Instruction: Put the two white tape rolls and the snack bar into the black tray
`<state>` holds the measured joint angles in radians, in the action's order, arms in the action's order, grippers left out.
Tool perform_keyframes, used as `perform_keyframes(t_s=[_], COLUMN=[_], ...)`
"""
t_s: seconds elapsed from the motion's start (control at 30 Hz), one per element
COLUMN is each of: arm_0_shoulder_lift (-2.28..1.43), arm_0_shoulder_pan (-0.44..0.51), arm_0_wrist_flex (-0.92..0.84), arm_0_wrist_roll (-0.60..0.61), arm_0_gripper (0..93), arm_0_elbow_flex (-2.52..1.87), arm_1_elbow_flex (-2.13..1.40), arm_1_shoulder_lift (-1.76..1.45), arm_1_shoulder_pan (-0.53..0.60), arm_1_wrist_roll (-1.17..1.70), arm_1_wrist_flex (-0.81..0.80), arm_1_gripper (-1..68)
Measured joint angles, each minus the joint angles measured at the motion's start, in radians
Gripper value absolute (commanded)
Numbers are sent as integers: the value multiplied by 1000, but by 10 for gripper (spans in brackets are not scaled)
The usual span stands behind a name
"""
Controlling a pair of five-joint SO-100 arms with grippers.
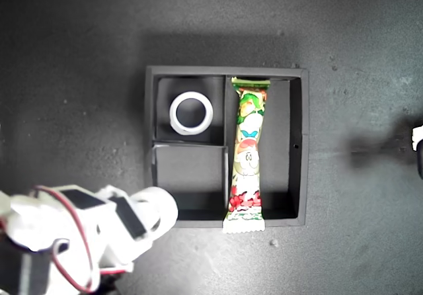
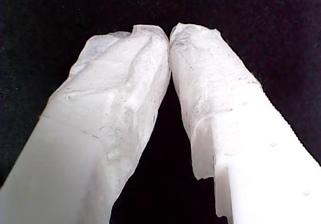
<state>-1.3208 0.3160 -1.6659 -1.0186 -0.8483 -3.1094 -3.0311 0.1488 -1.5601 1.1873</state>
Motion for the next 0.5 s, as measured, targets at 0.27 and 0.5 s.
perform_keyframes(t_s=[0.27, 0.5], arm_0_shoulder_lift=[325, 492], arm_0_shoulder_pan=[0, -3], arm_0_wrist_flex=[-126, -146], arm_0_wrist_roll=[9, 14], arm_0_gripper=[1, 1], arm_0_elbow_flex=[368, 571], arm_1_elbow_flex=[0, 0], arm_1_shoulder_lift=[0, 0], arm_1_shoulder_pan=[15, 15], arm_1_wrist_roll=[21, 21], arm_1_wrist_flex=[5, 5], arm_1_gripper=[4, 4])
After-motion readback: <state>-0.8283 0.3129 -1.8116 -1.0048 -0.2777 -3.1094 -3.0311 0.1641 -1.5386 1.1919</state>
